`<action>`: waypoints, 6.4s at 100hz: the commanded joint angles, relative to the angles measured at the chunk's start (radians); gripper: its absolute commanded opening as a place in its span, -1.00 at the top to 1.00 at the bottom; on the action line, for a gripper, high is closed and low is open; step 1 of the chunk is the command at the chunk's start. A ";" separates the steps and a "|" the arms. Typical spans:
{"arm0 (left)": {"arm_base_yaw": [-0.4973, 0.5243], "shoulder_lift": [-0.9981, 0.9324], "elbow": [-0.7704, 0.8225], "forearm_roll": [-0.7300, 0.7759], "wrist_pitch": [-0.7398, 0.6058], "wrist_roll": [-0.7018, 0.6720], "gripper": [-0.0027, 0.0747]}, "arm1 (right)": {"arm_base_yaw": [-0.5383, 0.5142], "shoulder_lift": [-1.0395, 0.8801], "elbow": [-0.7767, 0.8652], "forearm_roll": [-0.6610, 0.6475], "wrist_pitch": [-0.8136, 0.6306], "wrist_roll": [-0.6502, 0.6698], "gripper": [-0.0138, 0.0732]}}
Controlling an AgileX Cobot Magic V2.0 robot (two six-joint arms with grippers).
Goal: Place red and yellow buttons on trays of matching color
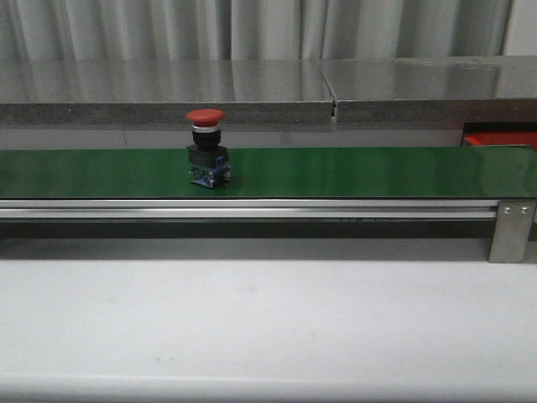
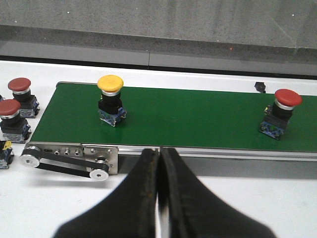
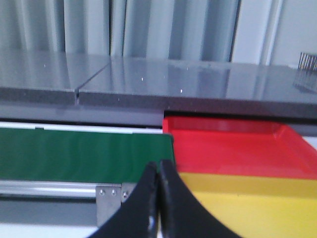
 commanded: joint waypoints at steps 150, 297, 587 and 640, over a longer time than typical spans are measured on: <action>-0.010 0.004 -0.025 -0.025 -0.075 0.000 0.98 | 0.042 0.927 -0.801 0.055 0.557 -0.101 -0.73; -0.010 0.004 -0.025 -0.025 -0.075 0.000 0.98 | 0.354 1.818 -1.564 0.553 0.792 -0.822 -0.73; -0.010 0.004 -0.025 -0.025 -0.075 0.000 0.98 | -0.332 2.159 -1.888 0.589 0.829 -0.744 0.59; -0.010 0.004 -0.025 -0.025 -0.075 0.000 0.98 | -0.287 2.173 -1.888 0.588 0.836 -0.744 -0.48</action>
